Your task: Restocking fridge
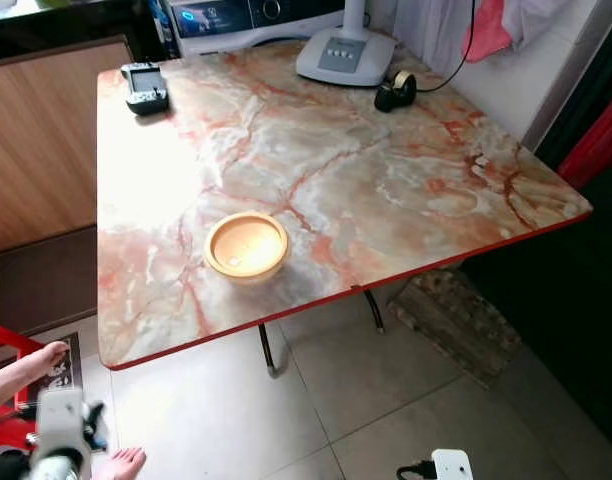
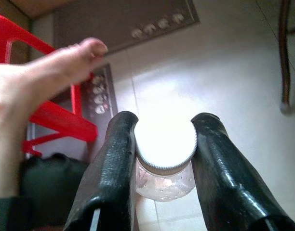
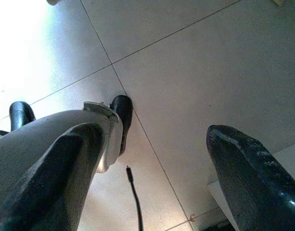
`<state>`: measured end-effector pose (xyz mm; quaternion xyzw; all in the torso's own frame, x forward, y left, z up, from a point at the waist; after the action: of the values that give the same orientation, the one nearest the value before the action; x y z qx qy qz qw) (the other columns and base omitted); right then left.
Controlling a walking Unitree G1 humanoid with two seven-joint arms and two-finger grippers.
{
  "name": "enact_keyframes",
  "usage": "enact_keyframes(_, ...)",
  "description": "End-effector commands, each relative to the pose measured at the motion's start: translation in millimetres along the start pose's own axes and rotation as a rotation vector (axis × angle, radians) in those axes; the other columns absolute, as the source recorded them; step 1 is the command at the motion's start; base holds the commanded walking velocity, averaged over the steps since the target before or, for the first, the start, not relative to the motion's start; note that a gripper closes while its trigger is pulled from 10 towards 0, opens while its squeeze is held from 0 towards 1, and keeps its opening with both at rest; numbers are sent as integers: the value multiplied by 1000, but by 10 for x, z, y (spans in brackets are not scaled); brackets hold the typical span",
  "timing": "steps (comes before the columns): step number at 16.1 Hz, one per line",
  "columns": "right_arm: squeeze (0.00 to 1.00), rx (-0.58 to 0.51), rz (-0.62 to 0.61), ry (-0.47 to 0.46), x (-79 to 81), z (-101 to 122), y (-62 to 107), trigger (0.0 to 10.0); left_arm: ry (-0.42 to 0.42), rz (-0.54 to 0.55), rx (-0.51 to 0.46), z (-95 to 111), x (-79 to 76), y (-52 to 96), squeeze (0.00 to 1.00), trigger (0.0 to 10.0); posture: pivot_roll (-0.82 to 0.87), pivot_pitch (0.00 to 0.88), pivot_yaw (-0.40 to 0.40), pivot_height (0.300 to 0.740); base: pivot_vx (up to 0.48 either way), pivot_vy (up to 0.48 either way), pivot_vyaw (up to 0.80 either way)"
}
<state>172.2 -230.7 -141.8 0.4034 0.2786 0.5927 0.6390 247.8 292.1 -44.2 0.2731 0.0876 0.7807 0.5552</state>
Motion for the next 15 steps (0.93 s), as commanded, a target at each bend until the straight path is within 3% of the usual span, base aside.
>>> enact_keyframes(1, 0, 21, -6, -16, -20, -95, 19, 10000, -12, -39, 37, -154, -110, 34, 0, 10000, 69, 128, -10, 740, 0, 0, 0)
enact_keyframes(2, 0, 21, -8, -19, -23, -104, 21, 10000, -26, -51, 93, -332, -163, 77, 0, 10000, 55, 120, -6, 740, 0, 0, 0)
enact_keyframes(4, 0, 21, -10, -23, -33, -113, 26, 10000, 126, -47, 265, -711, -234, 171, 0, 10000, 57, 116, -15, 740, 0, 0, 0)
enact_keyframes(6, 0, 24, -9, -19, -37, -126, 30, 10000, 68, -94, 341, -890, -339, 246, 0, 10000, 54, 111, -16, 740, 0, 0, 0)
enact_keyframes(15, 0, 14, -9, -27, -36, -99, 27, 10000, 22, -154, 331, -897, -483, 246, 0, 10000, 58, 155, -12, 740, 0, 0, 0)
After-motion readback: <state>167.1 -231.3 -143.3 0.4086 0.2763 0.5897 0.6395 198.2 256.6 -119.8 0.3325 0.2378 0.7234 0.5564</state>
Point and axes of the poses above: a point about 5 cm out from each wrist's last joint towards the gripper, its own y axis pointing back from the gripper into the wrist, its own z axis along the axis of the wrist's last joint, x = y × z, the point moved 6 cm from there along -y, pointing out of the wrist towards the gripper, and after that the axes turned 5 degrees about -y, right-handed, at the moved point
